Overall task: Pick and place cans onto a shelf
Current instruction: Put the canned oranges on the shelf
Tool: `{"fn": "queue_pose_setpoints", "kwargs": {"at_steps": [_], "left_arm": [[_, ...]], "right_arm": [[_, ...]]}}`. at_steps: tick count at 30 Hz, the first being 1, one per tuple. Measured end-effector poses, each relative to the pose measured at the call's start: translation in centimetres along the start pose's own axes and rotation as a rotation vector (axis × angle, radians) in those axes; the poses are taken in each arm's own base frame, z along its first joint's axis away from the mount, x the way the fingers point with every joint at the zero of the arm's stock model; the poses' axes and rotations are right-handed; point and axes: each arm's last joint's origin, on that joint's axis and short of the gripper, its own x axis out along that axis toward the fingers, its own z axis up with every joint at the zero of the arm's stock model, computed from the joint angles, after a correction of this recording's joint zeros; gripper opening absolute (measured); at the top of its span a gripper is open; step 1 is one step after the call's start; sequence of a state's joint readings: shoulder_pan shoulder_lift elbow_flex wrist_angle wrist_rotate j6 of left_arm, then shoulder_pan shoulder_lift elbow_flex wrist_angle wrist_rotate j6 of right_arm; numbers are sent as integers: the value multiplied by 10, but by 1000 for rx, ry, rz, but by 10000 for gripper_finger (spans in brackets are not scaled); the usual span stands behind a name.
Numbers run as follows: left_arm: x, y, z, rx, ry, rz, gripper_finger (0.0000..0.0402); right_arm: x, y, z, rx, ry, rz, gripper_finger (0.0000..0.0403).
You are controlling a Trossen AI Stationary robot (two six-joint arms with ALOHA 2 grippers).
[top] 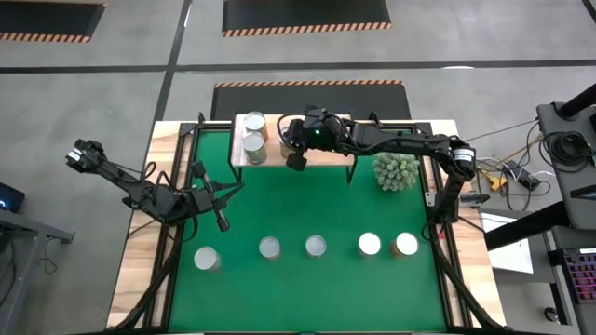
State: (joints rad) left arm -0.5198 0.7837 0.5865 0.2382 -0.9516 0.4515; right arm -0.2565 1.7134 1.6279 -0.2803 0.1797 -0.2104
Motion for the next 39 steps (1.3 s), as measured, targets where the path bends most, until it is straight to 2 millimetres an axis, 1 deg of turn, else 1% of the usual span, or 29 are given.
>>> {"fn": "queue_pose_setpoints", "kwargs": {"at_steps": [3, 5, 8, 11, 13, 16, 20, 25, 39], "left_arm": [[0, 0, 0, 0, 0, 0, 0], [0, 0, 0, 0, 0, 0, 0], [0, 0, 0, 0, 0, 0, 0], [0, 0, 0, 0, 0, 0, 0], [0, 0, 0, 0, 0, 0, 0], [0, 0, 0, 0, 0, 0, 0], [0, 0, 0, 0, 0, 0, 0], [0, 0, 0, 0, 0, 0, 0], [0, 0, 0, 0, 0, 0, 0]], "right_arm": [[-6, -4, 11, 25, -25, -7, 9], [-11, -9, 18, 77, -24, -10, 9], [-17, -16, 24, 164, 6, -13, 9], [-19, -21, 21, 209, 59, -17, 9], [-19, -22, 17, 230, 92, 10, 9], [-13, -20, 12, 245, 119, 38, 9], [3, -15, 2, 222, 166, 40, 9], [11, -13, 1, 218, 173, 40, 9], [9, 0, 3, 212, 177, 90, 9]]}}
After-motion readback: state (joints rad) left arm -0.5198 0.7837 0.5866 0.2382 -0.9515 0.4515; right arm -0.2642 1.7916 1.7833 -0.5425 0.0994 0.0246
